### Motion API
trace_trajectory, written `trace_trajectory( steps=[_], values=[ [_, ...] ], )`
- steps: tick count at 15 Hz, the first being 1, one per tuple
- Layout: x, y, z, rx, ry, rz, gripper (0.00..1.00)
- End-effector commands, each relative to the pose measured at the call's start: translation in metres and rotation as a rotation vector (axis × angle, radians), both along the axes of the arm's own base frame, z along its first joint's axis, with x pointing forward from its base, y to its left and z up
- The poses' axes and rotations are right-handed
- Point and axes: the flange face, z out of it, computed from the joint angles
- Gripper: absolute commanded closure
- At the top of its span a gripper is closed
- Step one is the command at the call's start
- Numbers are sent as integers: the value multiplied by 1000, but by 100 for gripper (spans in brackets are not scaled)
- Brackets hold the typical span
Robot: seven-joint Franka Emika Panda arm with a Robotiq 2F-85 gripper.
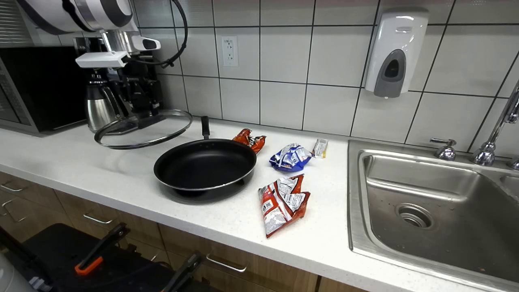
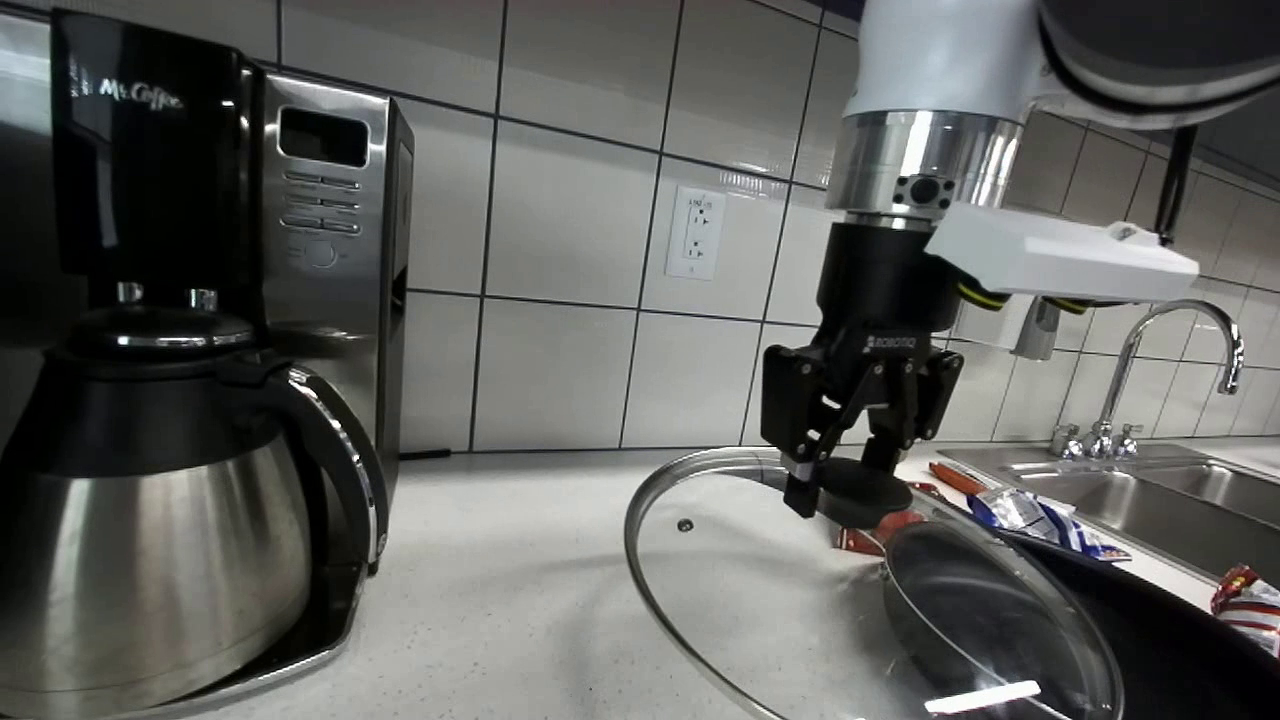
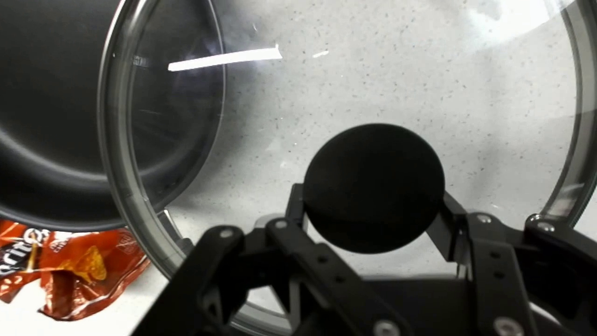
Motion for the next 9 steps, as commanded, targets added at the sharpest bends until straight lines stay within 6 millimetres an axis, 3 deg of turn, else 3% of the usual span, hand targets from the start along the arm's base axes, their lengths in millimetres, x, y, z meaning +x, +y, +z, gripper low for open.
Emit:
trace_trajectory(
  steps=[1, 9],
  values=[
    [12, 35, 10, -18, 13, 36, 63],
    [7, 79, -10, 7, 70, 97, 63]
  ],
)
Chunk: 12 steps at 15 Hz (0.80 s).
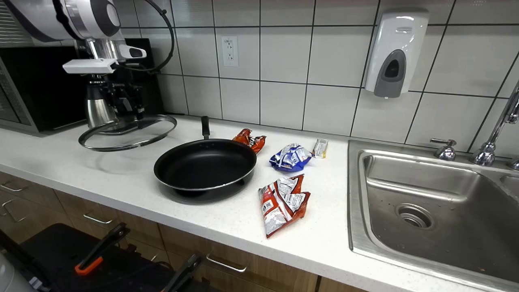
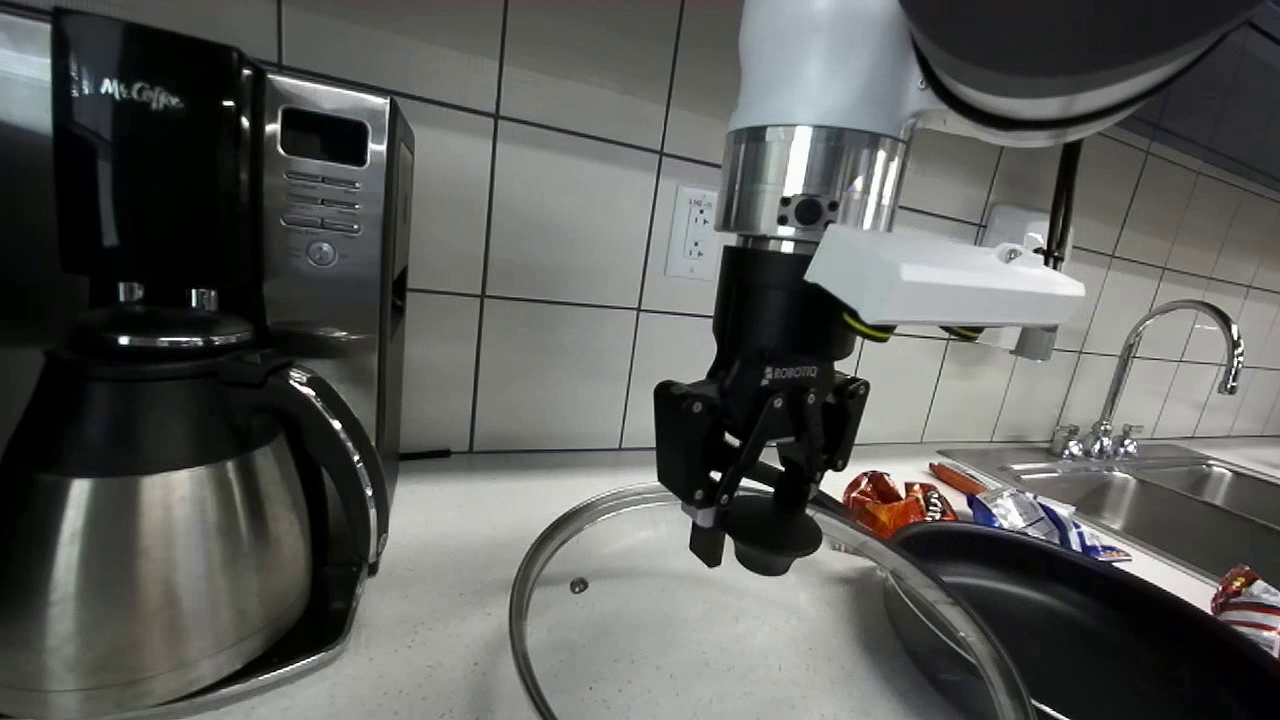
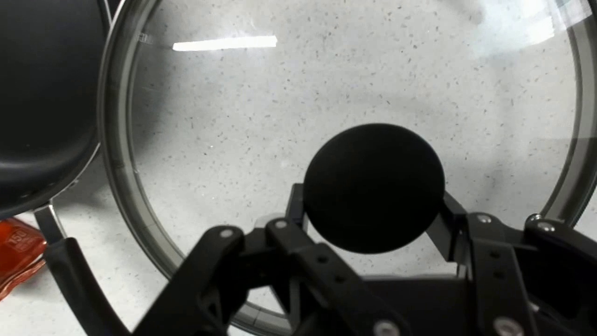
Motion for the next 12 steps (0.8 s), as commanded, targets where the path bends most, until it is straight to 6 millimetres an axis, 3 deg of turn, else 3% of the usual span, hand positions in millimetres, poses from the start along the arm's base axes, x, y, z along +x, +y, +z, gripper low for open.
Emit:
trace_trajectory(
  steps=[1, 12],
  values=[
    [3, 16, 9, 4, 28, 0, 63],
    [-1, 20, -31, 41, 76, -87, 63]
  ],
)
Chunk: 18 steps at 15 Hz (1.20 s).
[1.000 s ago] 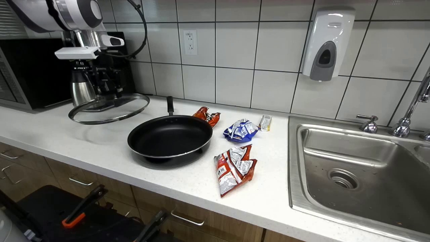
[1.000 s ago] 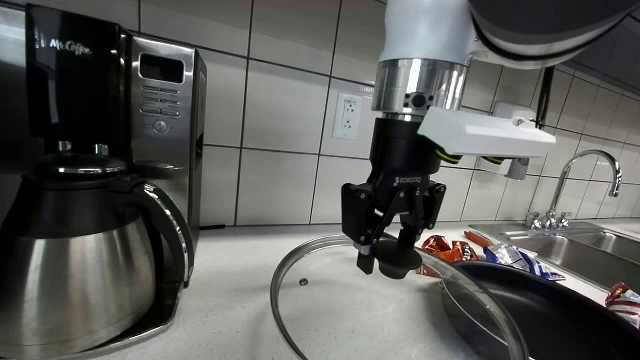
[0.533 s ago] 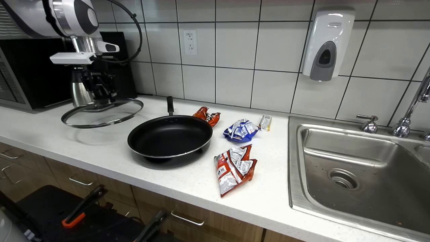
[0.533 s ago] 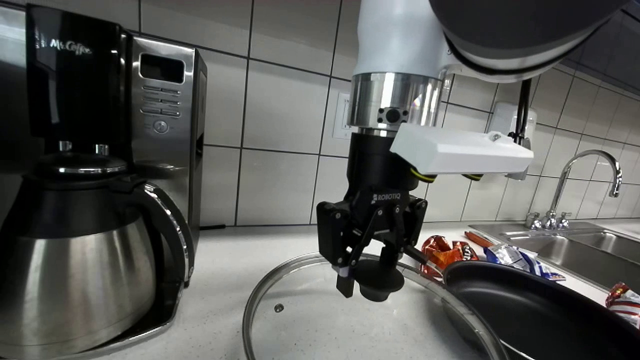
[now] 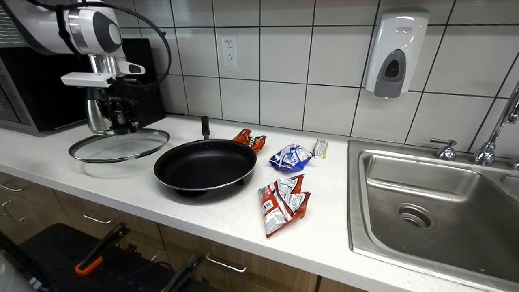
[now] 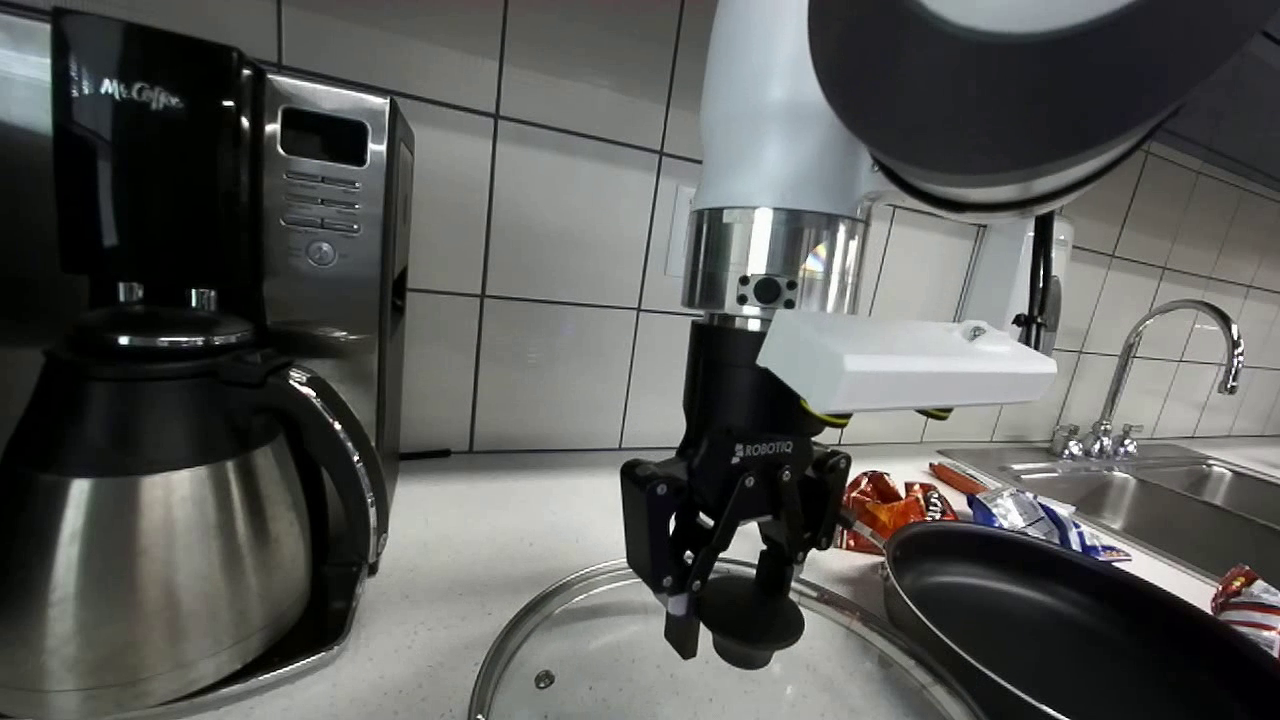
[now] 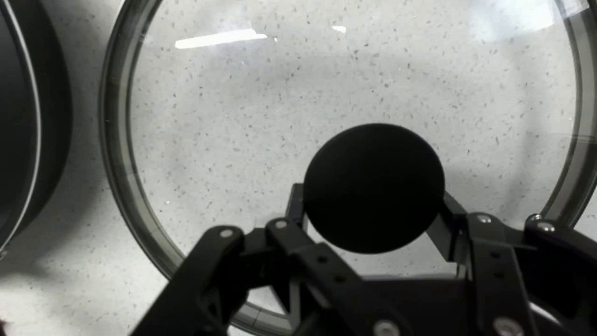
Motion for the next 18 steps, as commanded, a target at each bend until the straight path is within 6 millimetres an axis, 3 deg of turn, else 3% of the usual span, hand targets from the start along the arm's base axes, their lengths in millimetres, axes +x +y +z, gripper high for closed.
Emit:
trace_trajectory(
  steps=[1, 9, 18],
  values=[
    [5, 6, 6, 16, -22, -65, 63],
    [6, 0, -9, 22, -53, -184, 63],
    [-10, -6, -22, 2, -45, -243, 63]
  ],
)
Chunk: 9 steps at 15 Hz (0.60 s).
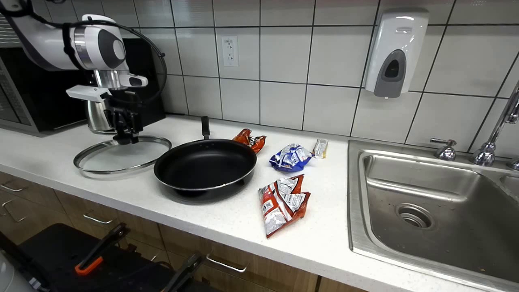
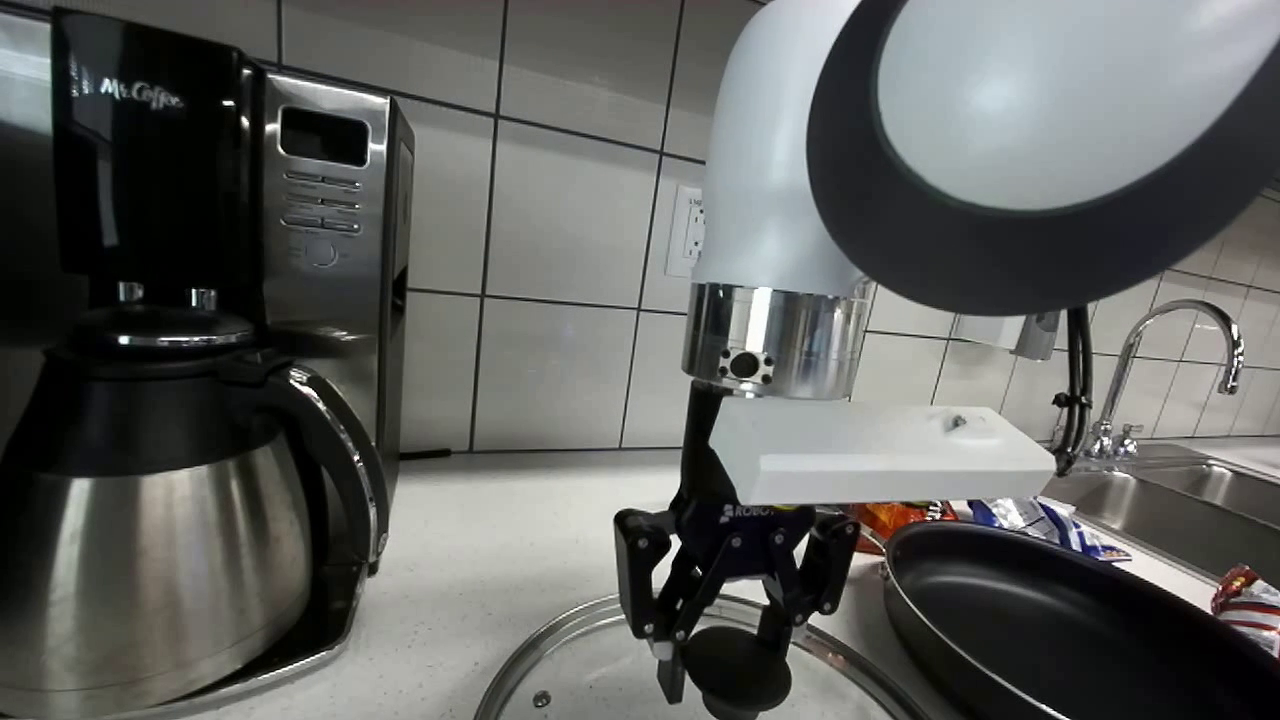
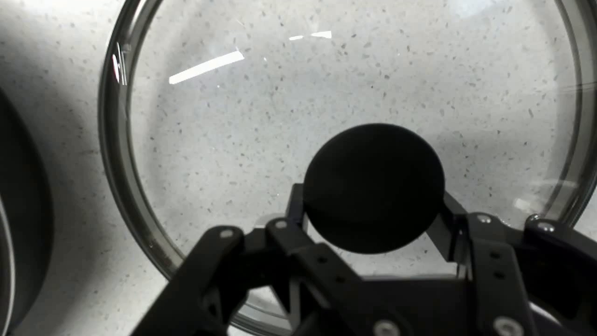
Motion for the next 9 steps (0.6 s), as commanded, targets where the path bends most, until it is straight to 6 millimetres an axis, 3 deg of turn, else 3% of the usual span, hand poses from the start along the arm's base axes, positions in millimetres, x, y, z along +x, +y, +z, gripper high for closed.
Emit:
trace_trajectory(
  steps=[1, 9],
  values=[
    [-7, -3, 9, 0, -25, -46, 63],
    [-7, -11, -2, 2, -24, -102, 63]
  ],
)
